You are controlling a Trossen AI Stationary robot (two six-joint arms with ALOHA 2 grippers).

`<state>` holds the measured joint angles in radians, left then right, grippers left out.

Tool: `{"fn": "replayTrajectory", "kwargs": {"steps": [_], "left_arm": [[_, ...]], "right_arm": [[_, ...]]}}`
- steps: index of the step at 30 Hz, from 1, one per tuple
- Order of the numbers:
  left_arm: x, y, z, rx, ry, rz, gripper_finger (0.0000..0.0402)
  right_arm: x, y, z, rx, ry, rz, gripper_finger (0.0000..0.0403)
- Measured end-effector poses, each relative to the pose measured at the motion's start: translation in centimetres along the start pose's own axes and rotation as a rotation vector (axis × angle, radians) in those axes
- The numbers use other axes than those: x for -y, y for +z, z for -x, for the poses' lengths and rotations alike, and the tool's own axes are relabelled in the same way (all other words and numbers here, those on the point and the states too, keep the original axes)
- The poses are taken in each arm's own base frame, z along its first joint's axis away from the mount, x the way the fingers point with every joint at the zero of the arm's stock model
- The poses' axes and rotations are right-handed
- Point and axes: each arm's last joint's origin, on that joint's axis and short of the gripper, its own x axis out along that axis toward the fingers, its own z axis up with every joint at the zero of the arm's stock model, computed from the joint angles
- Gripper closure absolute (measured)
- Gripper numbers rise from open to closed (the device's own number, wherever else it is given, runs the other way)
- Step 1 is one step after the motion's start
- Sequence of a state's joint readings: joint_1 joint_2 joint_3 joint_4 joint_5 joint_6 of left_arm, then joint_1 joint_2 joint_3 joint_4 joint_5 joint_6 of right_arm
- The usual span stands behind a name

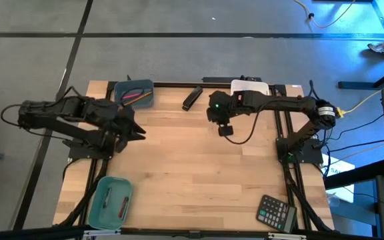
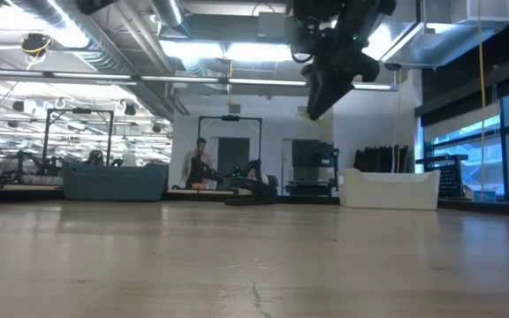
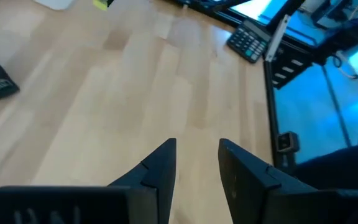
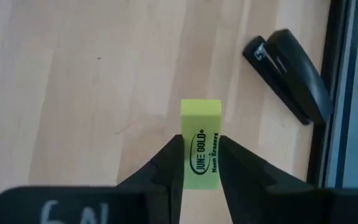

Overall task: Sort crayons/erasers/pens/pencils in bins
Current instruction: Put the yellow eraser into the white bin

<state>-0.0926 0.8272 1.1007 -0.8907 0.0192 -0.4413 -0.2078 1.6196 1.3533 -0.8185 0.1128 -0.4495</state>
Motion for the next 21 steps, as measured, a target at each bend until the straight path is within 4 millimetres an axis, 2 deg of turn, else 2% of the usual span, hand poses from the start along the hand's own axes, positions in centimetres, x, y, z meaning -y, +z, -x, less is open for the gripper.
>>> {"fn": "replayTrajectory", "kwargs": {"steps": [6, 13, 16, 21], "left_arm": [[-0.9, 0.4, 0.0, 0.019, 0.067, -0.047, 0.0290], [-2.1, 0.8, 0.1, 0.052, 0.152, 0.000, 0.0290], [-2.6, 1.0, 0.2, 0.062, 0.181, -0.002, 0.0290], [-3.6, 1.8, 0.4, 0.115, 0.244, -0.106, 0.0288]], "right_arm": [[2.3, -1.2, -0.2, -0.024, -0.033, -0.025, 0.0309], [5.8, -3.1, 0.2, -0.020, -0.102, -0.027, 0.0308], [7.8, -4.4, 0.5, -0.020, -0.149, -0.056, 0.0308], [10.8, -7.1, 0.7, -0.043, -0.186, -0.160, 0.0308]]}}
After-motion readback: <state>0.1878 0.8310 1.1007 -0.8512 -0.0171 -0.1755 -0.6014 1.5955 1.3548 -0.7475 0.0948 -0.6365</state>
